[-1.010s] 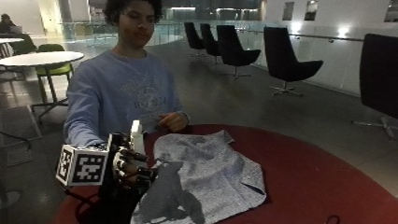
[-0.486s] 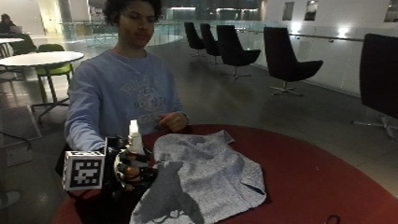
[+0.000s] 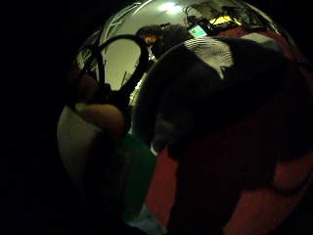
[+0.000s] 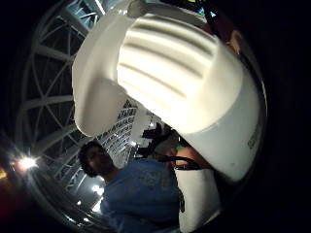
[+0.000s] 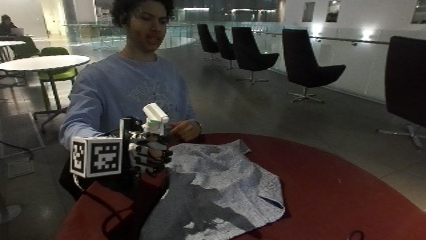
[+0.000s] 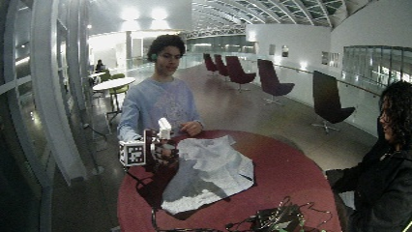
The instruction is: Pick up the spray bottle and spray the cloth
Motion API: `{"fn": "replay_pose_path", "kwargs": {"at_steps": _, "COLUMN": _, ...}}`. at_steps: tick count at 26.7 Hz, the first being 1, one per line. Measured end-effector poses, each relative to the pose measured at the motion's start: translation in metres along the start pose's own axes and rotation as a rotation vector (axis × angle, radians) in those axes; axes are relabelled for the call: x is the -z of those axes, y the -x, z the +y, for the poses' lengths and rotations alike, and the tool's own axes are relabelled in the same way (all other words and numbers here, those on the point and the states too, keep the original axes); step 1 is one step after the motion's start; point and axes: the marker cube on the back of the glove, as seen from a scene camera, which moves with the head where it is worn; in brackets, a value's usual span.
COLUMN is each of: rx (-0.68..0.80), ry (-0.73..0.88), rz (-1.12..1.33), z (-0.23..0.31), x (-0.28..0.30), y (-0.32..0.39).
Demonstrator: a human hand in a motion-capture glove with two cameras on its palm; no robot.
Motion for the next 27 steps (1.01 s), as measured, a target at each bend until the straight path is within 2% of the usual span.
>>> {"fn": "replay_pose_path", "kwargs": {"at_steps": 13, "rx": -0.294, "ry": 0.311, "rz": 0.041, "z": -0.006, "x": -0.04, "y": 0.026}}
{"fn": "replay_pose_path", "kwargs": {"at_steps": 27, "rx": -0.387, "ry": 0.368, "rz": 0.102, "z": -0.006, "x": -0.05, "y": 0.021}}
